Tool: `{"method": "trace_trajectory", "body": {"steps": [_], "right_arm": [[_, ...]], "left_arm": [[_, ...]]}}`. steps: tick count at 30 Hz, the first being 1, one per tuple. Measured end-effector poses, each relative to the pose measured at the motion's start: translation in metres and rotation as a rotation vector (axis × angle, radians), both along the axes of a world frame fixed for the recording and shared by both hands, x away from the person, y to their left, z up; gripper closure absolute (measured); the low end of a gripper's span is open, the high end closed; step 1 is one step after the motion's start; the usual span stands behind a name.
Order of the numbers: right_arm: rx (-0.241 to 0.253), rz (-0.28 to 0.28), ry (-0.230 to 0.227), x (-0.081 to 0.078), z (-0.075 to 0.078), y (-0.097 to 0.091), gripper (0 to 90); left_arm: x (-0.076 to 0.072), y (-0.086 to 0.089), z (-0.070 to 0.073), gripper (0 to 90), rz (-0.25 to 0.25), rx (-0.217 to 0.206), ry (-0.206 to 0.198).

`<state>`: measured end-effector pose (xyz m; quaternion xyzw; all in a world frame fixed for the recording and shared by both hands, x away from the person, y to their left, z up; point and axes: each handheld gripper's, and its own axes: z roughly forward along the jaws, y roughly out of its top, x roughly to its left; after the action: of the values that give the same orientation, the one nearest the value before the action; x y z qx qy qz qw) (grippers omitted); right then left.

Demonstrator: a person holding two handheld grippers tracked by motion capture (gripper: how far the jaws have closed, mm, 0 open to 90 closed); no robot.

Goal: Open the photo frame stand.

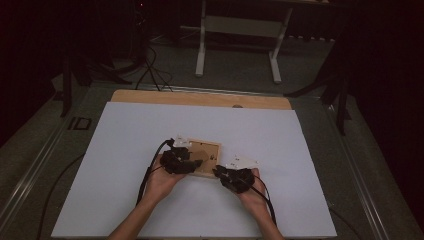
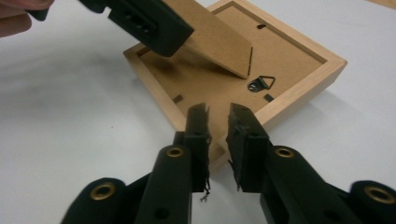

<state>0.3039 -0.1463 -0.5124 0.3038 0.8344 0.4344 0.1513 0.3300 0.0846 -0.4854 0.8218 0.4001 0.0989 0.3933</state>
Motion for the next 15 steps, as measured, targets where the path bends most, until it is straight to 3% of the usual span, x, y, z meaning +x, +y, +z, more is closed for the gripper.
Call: {"method": "trace_trajectory", "body": {"steps": [4,15], "right_arm": [[0.027,-0.010,0.002,0.002,0.004,-0.006,74.9],[0.037,-0.046,-0.025,0.011,0.024,-0.018,73.2]], "left_arm": [[-0.003,0.000,0.000,53.3,-0.003,0.004,-0.017],[-0.009,0.000,-0.001,53.3,-0.013,0.019,-0.062]]}}
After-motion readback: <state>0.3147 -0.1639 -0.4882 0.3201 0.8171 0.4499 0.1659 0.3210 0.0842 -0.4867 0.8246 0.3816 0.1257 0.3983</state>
